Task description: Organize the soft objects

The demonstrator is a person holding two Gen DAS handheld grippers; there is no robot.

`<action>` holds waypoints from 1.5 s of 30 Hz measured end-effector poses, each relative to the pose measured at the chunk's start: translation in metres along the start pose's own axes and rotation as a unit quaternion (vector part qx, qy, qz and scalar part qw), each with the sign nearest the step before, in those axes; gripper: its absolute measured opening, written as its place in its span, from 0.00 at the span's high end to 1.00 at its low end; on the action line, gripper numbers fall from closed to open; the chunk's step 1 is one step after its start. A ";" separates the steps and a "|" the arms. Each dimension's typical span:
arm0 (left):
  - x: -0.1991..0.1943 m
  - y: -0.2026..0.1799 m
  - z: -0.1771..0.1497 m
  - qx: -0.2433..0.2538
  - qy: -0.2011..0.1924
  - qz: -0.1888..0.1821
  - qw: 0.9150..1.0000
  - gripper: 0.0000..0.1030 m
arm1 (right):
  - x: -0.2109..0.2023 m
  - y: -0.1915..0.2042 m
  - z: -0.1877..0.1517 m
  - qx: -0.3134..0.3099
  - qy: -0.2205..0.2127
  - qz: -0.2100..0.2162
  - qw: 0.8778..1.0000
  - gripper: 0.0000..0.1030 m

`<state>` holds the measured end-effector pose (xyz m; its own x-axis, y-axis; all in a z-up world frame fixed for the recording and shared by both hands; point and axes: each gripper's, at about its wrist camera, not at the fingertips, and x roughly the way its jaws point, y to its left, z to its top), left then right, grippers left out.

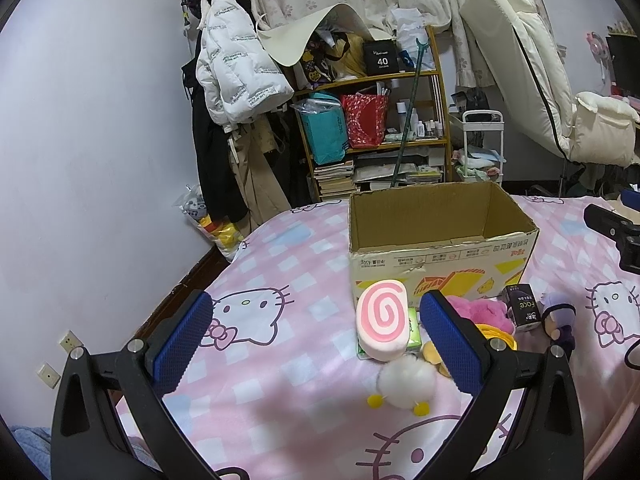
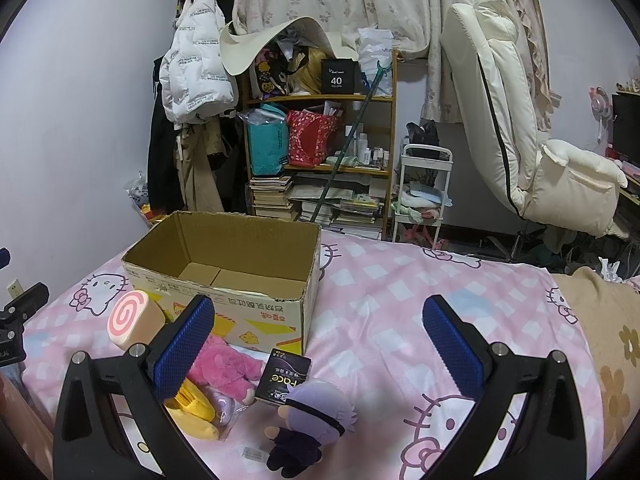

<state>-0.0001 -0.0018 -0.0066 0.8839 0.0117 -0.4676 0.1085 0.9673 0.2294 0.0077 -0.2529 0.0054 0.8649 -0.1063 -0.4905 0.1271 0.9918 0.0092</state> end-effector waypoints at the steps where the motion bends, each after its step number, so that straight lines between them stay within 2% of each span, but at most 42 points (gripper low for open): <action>1: 0.000 0.000 0.000 0.000 0.000 0.000 1.000 0.01 | -0.001 -0.001 0.001 0.000 0.000 0.000 1.000 0.00; 10: 0.002 0.003 -0.001 -0.004 0.014 0.001 1.000 0.01 | -0.001 -0.006 0.004 0.008 0.009 0.007 1.000 0.00; 18: 0.019 0.003 0.002 -0.003 0.047 -0.001 0.999 0.01 | 0.009 -0.003 0.003 0.015 0.036 0.033 0.999 0.00; 30: 0.070 0.001 0.014 -0.017 0.103 -0.030 0.994 0.01 | 0.056 -0.011 -0.004 0.055 0.143 0.027 0.988 0.00; 37: 0.098 -0.016 0.011 0.007 0.140 -0.058 0.988 0.01 | 0.087 -0.031 -0.021 0.114 0.216 0.051 0.968 0.00; 45: 0.126 -0.028 -0.001 0.017 0.188 -0.072 0.979 0.01 | 0.109 -0.020 -0.045 0.087 0.293 0.035 0.952 0.01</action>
<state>0.1082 -0.0270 -0.0725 0.6296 -0.0258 -0.7765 0.2405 0.9568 0.1632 0.0773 -0.2811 -0.0872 0.4621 0.0669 -0.8843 0.2023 0.9629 0.1786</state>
